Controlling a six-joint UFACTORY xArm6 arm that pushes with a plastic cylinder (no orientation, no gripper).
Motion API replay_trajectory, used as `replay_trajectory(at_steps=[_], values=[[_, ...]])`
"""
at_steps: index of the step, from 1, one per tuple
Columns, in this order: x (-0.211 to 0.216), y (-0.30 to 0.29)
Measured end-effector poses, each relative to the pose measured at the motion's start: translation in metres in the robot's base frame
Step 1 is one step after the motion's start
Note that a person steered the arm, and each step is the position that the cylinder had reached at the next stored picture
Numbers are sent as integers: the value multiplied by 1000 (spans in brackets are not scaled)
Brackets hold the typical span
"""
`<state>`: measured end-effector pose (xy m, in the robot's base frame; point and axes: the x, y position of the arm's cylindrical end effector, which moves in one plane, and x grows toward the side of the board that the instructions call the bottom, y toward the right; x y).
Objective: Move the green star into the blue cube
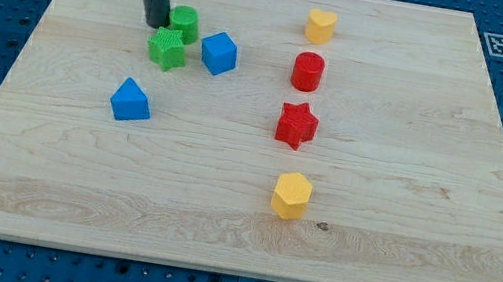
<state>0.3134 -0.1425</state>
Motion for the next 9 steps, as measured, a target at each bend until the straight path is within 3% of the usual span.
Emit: replay_trajectory(at_steps=[2,3,5,6,7,9], values=[[4,58],[6,58],[6,-36],[9,-57],[33,-59],[61,-3]])
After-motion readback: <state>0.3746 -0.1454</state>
